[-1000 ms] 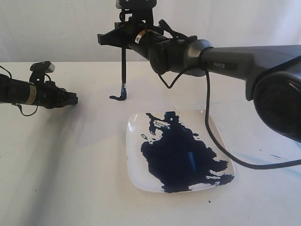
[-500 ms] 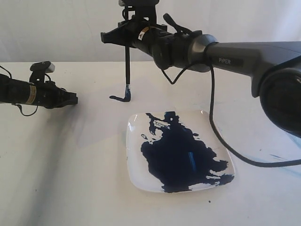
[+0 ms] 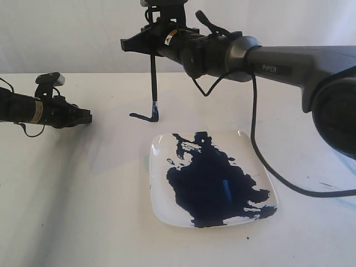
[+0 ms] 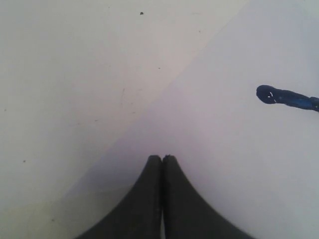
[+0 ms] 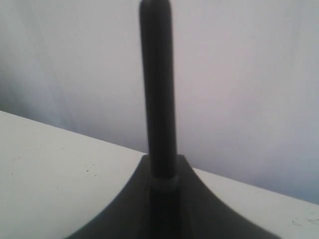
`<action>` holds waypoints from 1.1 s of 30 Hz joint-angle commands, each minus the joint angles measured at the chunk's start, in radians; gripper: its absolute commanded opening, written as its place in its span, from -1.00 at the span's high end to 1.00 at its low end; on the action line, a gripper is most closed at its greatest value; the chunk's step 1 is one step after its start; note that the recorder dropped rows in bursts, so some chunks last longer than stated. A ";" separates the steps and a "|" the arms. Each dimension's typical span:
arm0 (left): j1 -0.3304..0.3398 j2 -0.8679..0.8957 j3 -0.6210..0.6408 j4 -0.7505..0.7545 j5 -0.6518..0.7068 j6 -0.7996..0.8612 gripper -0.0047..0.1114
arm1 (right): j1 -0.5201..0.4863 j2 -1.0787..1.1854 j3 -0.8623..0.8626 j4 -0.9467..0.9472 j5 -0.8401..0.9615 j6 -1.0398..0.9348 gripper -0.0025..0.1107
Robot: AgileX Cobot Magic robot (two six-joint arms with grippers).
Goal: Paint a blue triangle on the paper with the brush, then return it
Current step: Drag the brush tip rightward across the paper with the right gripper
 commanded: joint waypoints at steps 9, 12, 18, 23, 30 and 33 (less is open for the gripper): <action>0.000 -0.011 0.004 0.009 0.011 -0.001 0.92 | -0.005 -0.051 -0.003 0.000 0.012 -0.014 0.96; 0.000 -0.011 0.004 0.009 0.011 -0.001 0.92 | -0.003 -0.051 -0.003 0.000 -0.017 -0.014 0.96; 0.000 -0.011 0.004 0.009 0.011 -0.001 0.92 | 0.018 -0.025 -0.003 0.000 -0.165 0.083 0.96; 0.000 -0.011 0.004 0.009 0.011 -0.001 0.92 | 0.068 0.050 -0.003 -0.002 -0.329 0.093 0.96; 0.000 -0.011 0.004 0.009 0.011 -0.001 0.92 | 0.080 0.050 -0.003 0.002 -0.320 0.010 0.96; 0.000 -0.011 0.004 0.009 0.011 -0.001 0.92 | 0.080 0.050 -0.003 0.002 -0.318 0.004 0.96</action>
